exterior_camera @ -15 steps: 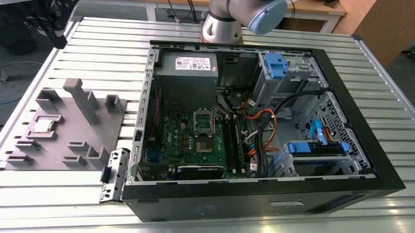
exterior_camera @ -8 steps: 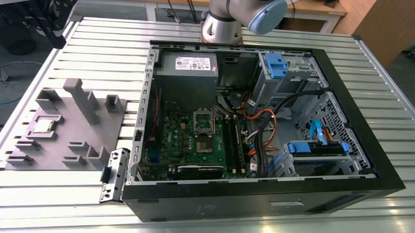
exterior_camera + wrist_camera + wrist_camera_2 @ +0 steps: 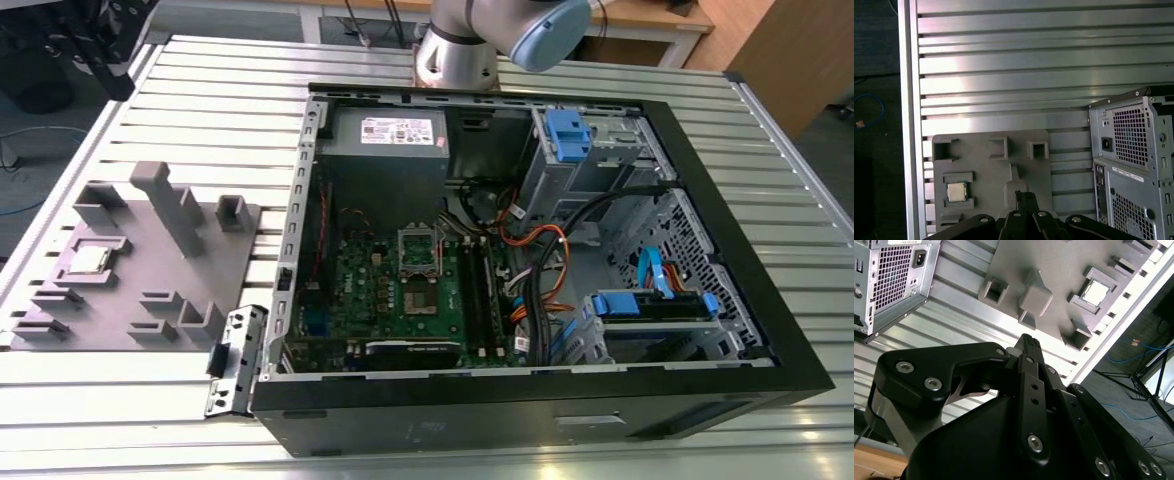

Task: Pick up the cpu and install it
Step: 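Reach for the cpu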

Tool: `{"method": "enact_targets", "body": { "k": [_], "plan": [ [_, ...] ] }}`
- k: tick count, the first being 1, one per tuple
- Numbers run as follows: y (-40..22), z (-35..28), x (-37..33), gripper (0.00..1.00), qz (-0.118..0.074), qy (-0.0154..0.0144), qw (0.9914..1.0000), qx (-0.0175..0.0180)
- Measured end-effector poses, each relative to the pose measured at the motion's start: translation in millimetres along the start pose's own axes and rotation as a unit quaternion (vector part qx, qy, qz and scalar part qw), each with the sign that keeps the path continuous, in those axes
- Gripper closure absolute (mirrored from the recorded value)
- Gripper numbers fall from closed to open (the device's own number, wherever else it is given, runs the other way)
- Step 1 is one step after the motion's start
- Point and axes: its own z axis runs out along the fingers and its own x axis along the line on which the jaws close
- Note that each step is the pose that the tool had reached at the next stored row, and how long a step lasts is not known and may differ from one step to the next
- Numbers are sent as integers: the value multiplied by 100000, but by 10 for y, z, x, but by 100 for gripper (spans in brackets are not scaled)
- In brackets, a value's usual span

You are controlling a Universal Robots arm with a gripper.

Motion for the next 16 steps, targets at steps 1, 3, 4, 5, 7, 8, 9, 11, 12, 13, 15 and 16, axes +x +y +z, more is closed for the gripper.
{"method": "enact_targets", "body": {
  "k": [1, 3, 4, 5, 7, 8, 9, 11, 12, 13, 15, 16],
  "plan": [
    [-3, 0, 2, 89, -6, -2, 100000, -2],
    [-9, 1, 7, 89, -4, -1, 100000, -1],
    [-12, 1, 10, 89, -3, -5, 100000, -3],
    [-14, 1, 12, 89, -3, -3, 100000, -4],
    [-17, 1, 17, 89, -7, -3, 100000, -3],
    [-18, 1, 18, 89, -12, -4, 100000, -4],
    [-18, 1, 29, 89, -5, -3, 100000, -2],
    [-19, 0, 44, 89, -6, -2, 100000, 0],
    [-19, 1, 46, 89, -6, -6, 100000, -2],
    [-20, 0, 48, 89, -4, -4, 100000, -3],
    [-20, 0, 50, 89, -4, -3, 100000, -3],
    [-20, 0, 51, 89, -4, -5, 100000, -4]
  ]
}}
